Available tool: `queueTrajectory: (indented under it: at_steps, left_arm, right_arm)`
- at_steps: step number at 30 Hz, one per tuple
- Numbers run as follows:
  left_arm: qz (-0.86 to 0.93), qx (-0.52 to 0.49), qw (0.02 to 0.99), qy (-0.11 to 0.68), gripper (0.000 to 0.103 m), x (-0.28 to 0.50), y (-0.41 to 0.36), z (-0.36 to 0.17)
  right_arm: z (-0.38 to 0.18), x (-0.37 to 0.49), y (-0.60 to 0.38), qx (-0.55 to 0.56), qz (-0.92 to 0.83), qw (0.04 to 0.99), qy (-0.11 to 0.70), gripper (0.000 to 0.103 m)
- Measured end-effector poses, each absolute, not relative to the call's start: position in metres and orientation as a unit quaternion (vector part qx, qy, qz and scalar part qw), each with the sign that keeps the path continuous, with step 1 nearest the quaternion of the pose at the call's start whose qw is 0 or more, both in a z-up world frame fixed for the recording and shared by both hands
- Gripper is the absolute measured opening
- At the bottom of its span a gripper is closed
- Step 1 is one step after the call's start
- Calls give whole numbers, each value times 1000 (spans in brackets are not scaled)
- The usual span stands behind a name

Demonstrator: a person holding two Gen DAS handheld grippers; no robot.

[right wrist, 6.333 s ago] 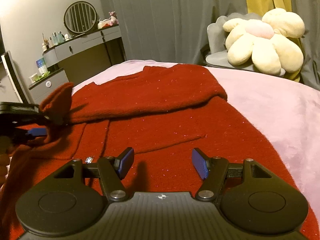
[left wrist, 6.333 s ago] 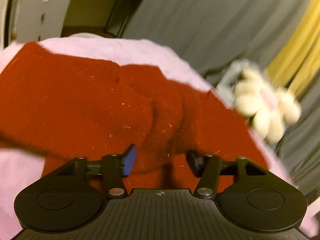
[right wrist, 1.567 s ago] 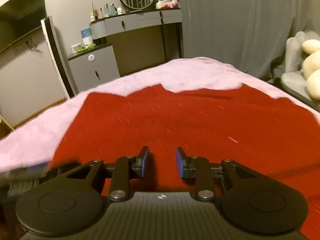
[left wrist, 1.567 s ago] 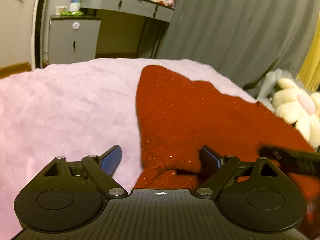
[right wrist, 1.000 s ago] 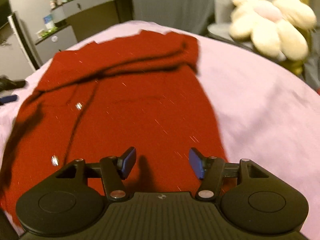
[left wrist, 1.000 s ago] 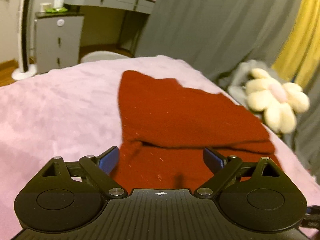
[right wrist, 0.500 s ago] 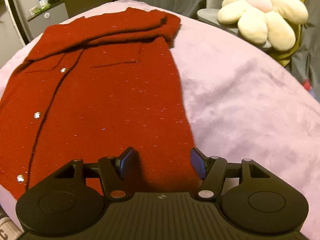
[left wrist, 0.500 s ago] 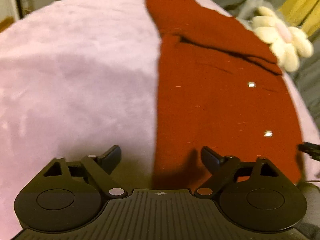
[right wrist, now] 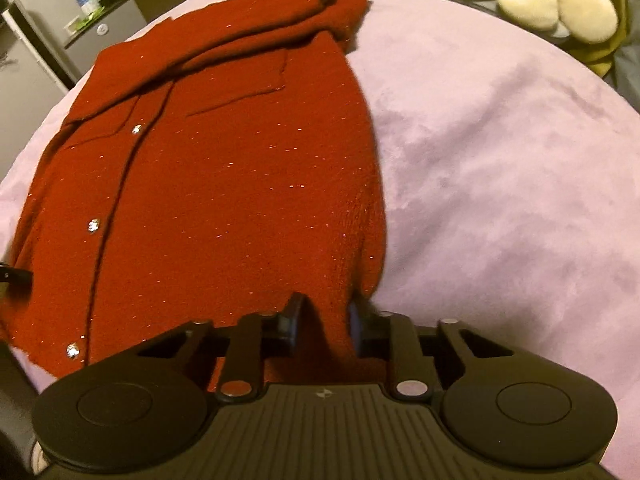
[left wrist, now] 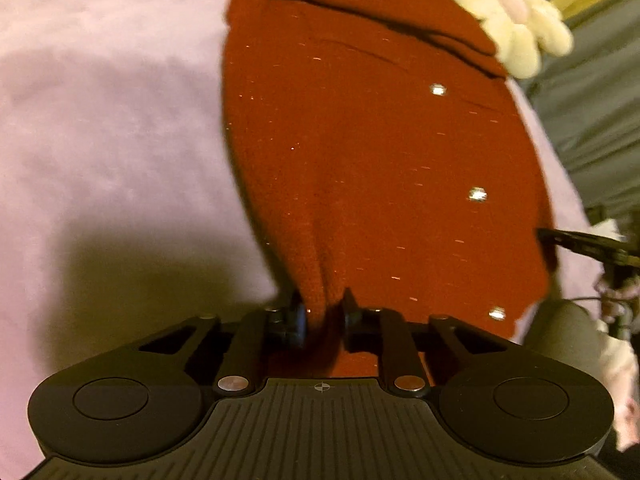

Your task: Fold small clothes

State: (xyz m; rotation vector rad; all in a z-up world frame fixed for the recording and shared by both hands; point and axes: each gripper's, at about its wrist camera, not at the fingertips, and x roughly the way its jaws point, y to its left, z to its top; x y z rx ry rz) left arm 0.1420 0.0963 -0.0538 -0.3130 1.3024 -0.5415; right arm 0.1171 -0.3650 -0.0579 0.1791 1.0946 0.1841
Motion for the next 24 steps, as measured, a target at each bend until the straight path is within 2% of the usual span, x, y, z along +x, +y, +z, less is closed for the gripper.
queueTrajectory:
  at_steps: [3, 8, 12, 19, 24]
  left_arm:
    - [-277, -157, 752, 577, 16, 141, 89, -38]
    - [-307, -242, 769, 506, 16, 151, 88, -6]
    - [-293, -293, 789, 454, 16, 168, 98, 9]
    - [-215, -409, 793, 397, 16, 202, 137, 7]
    - [-186, -436, 790, 389, 15, 219, 145, -3]
  right_arm:
    - [-49, 124, -371, 138, 114, 835, 521, 10]
    - [-29, 141, -369, 234, 170, 834, 470, 9]
    - [-13, 167, -354, 249, 182, 845, 437, 9]
    - [-8, 214, -348, 283, 143, 863, 392, 9]
    - [-14, 234, -351, 299, 103, 870, 378, 9]
